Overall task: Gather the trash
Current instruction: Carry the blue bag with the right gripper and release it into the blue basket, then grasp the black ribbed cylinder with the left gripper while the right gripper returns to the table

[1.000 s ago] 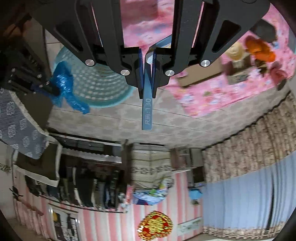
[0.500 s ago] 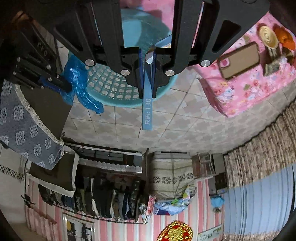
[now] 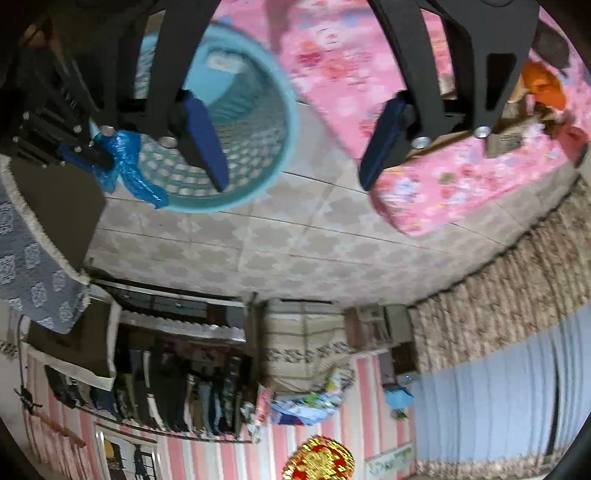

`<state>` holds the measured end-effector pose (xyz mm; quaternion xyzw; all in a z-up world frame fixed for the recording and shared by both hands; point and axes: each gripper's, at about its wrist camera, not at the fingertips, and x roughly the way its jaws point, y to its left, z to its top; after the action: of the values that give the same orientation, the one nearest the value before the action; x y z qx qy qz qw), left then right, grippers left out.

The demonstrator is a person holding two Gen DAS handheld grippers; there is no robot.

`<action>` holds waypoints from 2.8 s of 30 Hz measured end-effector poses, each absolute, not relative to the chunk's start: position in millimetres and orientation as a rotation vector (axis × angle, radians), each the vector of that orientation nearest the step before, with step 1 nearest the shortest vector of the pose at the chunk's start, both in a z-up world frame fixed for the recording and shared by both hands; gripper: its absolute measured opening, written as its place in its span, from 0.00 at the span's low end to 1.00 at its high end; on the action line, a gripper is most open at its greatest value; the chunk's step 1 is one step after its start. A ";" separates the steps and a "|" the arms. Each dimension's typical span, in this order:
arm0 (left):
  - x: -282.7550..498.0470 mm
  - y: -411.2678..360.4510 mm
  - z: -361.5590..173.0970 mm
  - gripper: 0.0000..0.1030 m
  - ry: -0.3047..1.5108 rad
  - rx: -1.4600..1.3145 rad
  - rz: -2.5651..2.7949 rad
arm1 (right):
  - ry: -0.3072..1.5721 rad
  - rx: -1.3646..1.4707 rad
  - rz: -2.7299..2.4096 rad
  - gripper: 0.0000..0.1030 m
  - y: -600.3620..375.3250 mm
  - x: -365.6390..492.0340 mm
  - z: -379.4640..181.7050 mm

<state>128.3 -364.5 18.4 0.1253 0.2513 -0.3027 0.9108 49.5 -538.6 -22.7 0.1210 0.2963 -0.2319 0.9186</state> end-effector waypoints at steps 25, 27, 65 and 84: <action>121.7 -154.4 41.6 0.95 0.480 0.202 -0.255 | 0.513 0.128 -0.329 0.79 -423.7 73.2 14.6; 122.8 -130.5 39.3 0.95 0.499 0.190 -0.223 | 0.500 0.116 -0.294 0.80 -404.6 77.2 18.5; 189.8 -43.5 -39.3 0.95 0.750 0.103 -0.189 | 0.595 0.054 -0.145 0.82 -297.8 173.6 -20.0; 183.5 -48.5 -33.4 0.74 0.732 0.140 -0.232 | 0.661 0.074 -0.104 0.82 -275.0 187.2 -36.6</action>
<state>183.5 -48.5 -33.4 0.0681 0.3567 -0.1130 0.9249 187.2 -275.0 -36.6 0.0364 0.3241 -0.0509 0.9439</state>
